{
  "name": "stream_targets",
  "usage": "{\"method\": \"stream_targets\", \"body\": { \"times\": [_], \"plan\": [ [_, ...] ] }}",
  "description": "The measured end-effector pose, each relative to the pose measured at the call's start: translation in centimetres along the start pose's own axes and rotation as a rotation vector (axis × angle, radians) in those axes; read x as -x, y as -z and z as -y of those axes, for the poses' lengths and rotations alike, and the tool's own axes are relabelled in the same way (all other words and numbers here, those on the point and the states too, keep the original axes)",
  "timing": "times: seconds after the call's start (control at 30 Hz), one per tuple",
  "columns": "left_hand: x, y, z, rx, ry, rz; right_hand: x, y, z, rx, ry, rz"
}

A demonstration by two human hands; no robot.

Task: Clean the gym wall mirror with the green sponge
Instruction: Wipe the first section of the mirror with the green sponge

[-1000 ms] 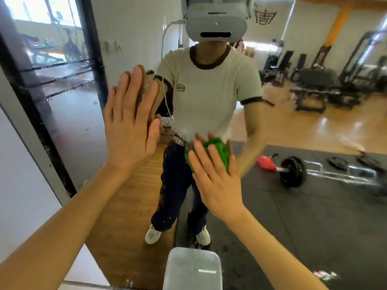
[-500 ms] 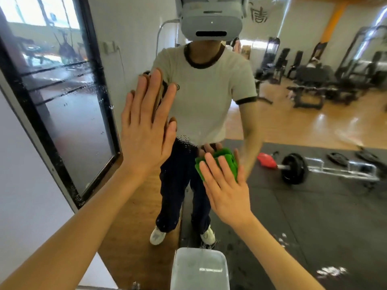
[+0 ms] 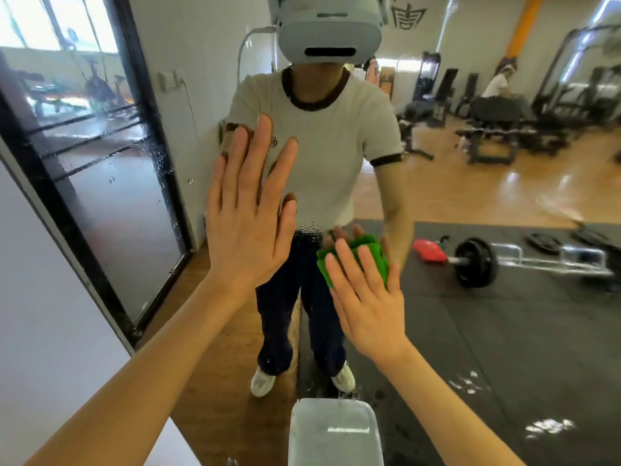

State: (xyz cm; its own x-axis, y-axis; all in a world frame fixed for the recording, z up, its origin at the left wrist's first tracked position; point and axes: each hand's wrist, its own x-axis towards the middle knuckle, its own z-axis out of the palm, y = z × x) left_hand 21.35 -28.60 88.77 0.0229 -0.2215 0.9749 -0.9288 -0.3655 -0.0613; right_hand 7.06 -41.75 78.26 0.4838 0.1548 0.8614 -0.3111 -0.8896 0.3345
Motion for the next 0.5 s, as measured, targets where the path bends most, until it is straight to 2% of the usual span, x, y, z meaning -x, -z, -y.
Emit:
{"method": "stream_targets", "body": {
  "times": [0.07,0.13,0.2,0.27,0.4,0.5],
  "plan": [
    [0.0,0.2,0.0,0.022,0.004,0.007,-5.1,1.0,-0.9,0.016,-0.073,-0.101],
    [0.0,0.5,0.1,0.057,-0.004,0.028,-11.6,2.1,-1.7,-0.032,-0.260,-0.264],
    [0.1,1.1,0.4,0.115,-0.025,0.064,-14.7,2.4,-1.5,-0.061,-0.353,-0.355],
    [0.5,1.9,1.2,0.140,-0.039,0.082,-12.2,1.5,-0.3,-0.033,-0.281,-0.284],
    [2.1,3.6,4.1,0.100,0.021,0.079,-1.0,-1.0,3.0,0.065,-0.079,-0.038],
    [3.1,4.0,5.4,0.060,0.017,0.124,-3.4,-0.6,2.9,0.038,-0.089,-0.064]
  ]
}}
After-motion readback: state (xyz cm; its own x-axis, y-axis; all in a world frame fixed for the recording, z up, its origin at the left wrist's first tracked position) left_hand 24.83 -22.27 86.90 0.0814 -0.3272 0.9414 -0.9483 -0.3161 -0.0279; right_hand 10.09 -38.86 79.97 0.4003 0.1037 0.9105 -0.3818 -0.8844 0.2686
